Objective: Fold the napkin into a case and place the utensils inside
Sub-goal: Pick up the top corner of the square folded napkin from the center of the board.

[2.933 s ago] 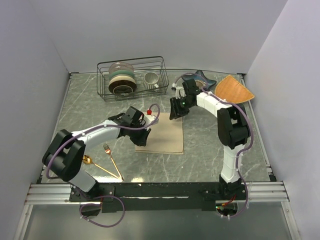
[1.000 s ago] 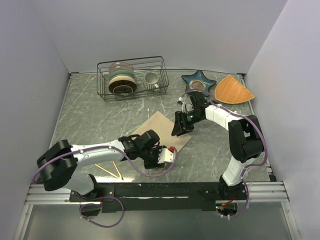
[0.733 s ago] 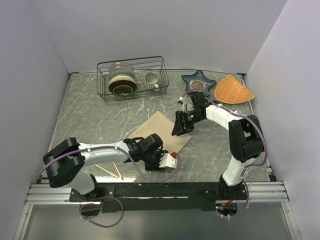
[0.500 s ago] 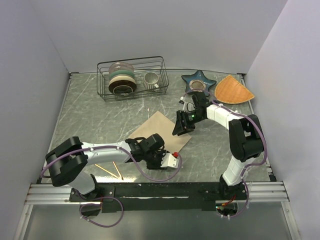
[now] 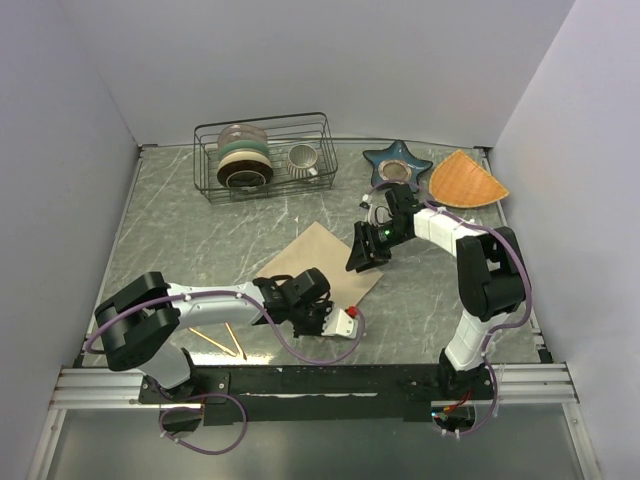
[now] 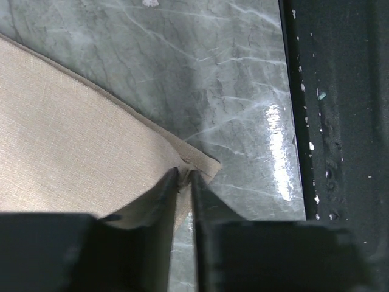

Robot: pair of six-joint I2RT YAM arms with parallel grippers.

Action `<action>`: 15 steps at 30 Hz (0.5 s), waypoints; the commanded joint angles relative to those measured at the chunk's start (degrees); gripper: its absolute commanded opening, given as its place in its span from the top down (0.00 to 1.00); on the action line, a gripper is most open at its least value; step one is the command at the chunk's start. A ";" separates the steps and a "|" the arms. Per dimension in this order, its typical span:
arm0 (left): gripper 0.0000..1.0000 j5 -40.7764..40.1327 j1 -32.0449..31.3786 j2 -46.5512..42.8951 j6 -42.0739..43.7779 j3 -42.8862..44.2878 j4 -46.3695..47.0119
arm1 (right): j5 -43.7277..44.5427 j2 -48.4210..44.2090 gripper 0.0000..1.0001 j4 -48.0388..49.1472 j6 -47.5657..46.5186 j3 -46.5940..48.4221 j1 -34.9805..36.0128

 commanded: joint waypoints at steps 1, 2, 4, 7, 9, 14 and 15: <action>0.87 2.16 -0.21 -1.37 0.42 2.71 -0.48 | -1.03 0.22 0.46 -0.36 -0.81 1.82 -0.52; 0.93 2.24 0.05 -1.72 -0.11 3.59 -1.01 | -0.94 0.13 0.46 -0.45 -1.08 1.91 -0.52; 0.97 3.29 2.24 -1.98 -1.69 5.95 -2.06 | -0.76 -0.04 0.46 -0.62 -1.25 1.91 -0.61; 0.99 7.42 6.62 -2.07 -2.31 10.25 -5.48 | -0.32 -0.22 0.46 -0.88 -1.87 2.17 -0.87; 0.99 10.15 9.01 -1.55 -1.96 12.46 -7.07 | -0.06 -0.13 0.46 -1.15 -1.96 2.96 -1.39; 0.98 13.67 17.80 5.37 -0.64 23.44 -11.29 | 0.64 0.31 0.46 -1.33 -2.22 5.07 -3.07; 0.98 14.19 18.94 6.70 -0.12 25.29 -12.77 | 0.82 0.48 0.46 -1.50 -2.39 5.42 -3.42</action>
